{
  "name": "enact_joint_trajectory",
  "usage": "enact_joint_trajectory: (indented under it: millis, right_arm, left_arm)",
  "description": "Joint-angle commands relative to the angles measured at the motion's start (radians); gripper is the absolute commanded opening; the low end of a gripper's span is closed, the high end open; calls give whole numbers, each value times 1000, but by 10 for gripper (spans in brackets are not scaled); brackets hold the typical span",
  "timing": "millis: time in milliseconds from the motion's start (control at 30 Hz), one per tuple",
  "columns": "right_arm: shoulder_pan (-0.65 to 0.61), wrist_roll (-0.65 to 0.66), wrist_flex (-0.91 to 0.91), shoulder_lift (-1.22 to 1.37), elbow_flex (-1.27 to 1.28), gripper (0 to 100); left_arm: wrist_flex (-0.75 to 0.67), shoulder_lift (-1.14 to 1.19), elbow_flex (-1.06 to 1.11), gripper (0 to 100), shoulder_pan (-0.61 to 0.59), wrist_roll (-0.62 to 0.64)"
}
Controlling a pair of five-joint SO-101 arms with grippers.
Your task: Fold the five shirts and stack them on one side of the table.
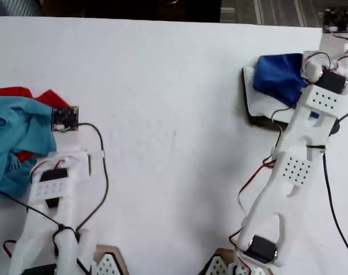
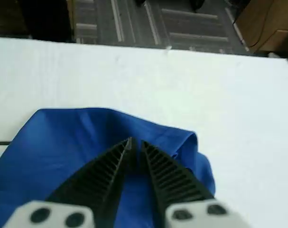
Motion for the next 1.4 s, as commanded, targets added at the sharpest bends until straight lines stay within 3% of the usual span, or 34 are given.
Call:
enact_joint_trajectory:
  millis: [0, 433, 733, 867, 967, 1200, 1367]
  right_arm:
    - [-21, 64, 48, -71, -29, 20]
    - [84, 126, -285, 174, -6, 19]
    - [114, 124, -723, 277, 2, 20]
    - [119, 118, -823, 315, -9, 20]
    - [125, 107, -783, 277, -28, 20]
    - [142, -236, -446, 61, -46, 20]
    - [116, -321, -208, -81, -46, 20]
  left_arm:
    - [-11, 0, -4, 27, 6, 2]
    - [-11, 0, -4, 27, 6, 2]
    - [-11, 0, -4, 27, 6, 2]
    - [-11, 0, -4, 27, 6, 2]
    - [-11, 0, -4, 27, 6, 2]
    - [-11, 0, -4, 27, 6, 2]
    - [-11, 0, -4, 27, 6, 2]
